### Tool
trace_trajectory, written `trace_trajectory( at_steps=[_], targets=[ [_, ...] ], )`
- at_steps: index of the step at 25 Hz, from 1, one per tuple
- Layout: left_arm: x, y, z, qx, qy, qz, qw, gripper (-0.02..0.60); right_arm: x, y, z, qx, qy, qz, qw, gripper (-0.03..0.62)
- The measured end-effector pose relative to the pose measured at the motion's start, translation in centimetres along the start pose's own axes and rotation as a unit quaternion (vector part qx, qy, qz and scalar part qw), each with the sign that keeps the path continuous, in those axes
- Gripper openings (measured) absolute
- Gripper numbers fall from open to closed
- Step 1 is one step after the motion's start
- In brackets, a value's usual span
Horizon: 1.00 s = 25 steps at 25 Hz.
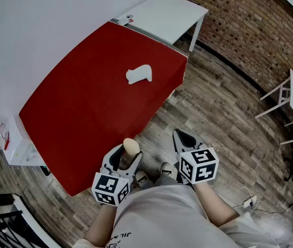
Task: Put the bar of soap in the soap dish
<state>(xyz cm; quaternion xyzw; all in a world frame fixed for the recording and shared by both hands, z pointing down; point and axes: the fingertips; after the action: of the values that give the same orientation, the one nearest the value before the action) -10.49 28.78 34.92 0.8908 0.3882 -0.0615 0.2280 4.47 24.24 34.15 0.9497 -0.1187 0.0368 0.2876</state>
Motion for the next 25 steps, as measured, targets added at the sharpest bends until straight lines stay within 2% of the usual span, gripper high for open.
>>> trace_trajectory(
  at_steps=[7,14,19,25],
  targets=[
    [-0.7,-2.0,-0.4,-0.002,0.014,-0.014,0.9998,0.261,-2.2,-0.7,-0.6,0.005,0.004,-0.009,1.0,0.005],
    [-2.4,-1.9,-0.8,-0.007,0.01,-0.022,0.9997,0.261,-3.2,0.9,-1.3,-0.003,0.011,-0.008,1.0,0.005],
    [-4.8,0.4,0.3,-0.009,0.005,-0.016,0.9998,0.261,-2.5,4.1,0.6,0.002,0.007,0.001,1.0,0.005],
    [-8.9,5.8,3.3,-0.01,0.003,0.002,0.9999,0.261,0.0,10.3,4.8,0.005,0.003,0.024,1.0,0.005]
  ],
)
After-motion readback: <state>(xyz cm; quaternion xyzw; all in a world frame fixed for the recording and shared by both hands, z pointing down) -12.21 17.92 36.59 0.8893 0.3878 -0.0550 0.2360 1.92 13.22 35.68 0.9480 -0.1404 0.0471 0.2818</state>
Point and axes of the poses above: the fingertips, and each gripper's own axes: y forward along the fingers, x to its right, z out of its top, and after that the axes turned 10 degrees about -z, right-handed
